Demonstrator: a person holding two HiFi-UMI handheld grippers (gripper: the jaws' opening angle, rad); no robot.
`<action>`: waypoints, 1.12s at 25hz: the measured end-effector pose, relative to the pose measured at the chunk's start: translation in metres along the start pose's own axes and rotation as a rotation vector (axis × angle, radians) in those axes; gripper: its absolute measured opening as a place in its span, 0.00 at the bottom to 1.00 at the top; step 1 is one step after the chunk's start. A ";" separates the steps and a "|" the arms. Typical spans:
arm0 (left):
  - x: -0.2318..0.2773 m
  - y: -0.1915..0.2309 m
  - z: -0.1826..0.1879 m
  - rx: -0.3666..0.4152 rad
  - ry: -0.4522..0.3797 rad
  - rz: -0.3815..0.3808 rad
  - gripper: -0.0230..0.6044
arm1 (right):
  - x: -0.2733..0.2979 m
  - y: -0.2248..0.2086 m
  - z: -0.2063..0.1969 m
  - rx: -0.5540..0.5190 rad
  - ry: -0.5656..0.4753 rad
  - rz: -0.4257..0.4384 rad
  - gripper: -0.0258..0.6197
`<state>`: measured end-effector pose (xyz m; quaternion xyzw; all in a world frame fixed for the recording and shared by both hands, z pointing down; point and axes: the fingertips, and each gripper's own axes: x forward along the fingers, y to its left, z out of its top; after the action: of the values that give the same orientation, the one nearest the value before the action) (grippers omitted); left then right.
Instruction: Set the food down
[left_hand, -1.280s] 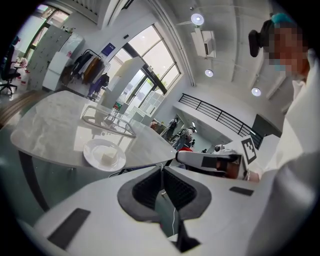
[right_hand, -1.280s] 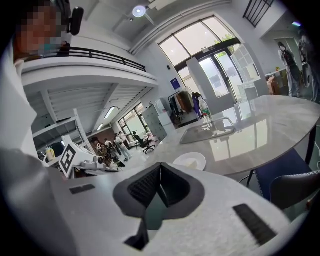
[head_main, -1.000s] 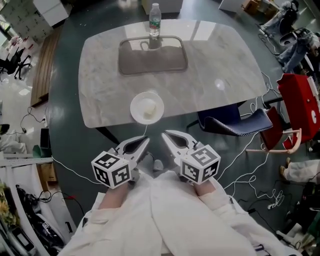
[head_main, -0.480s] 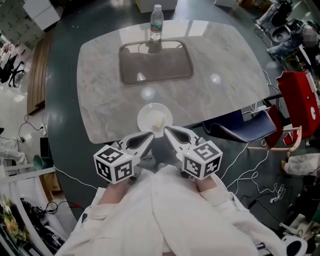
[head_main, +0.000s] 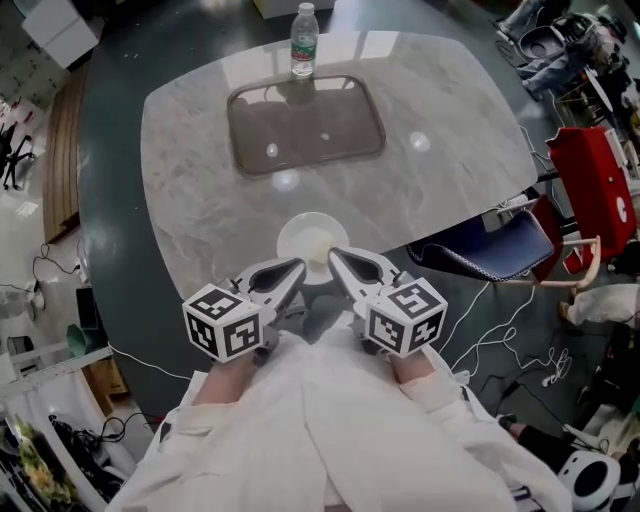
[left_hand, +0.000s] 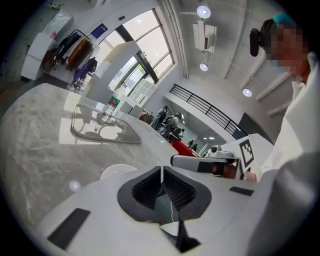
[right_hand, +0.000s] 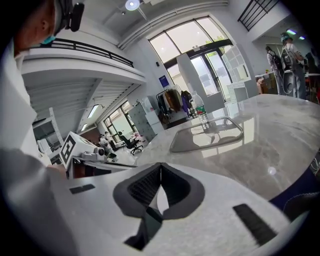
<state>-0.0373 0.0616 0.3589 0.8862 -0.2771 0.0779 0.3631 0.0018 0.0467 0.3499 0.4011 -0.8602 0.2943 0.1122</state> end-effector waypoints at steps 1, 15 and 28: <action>0.002 0.001 0.001 -0.002 0.002 -0.001 0.08 | 0.001 -0.002 0.000 0.002 0.003 0.000 0.04; 0.016 0.003 0.003 -0.056 0.028 0.032 0.08 | 0.008 -0.016 0.000 0.044 0.084 0.060 0.04; 0.016 0.030 -0.024 -0.087 0.080 0.133 0.08 | 0.010 -0.033 -0.036 0.091 0.175 0.064 0.04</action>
<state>-0.0387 0.0534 0.3997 0.8454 -0.3238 0.1252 0.4058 0.0189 0.0452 0.3968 0.3509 -0.8453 0.3702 0.1591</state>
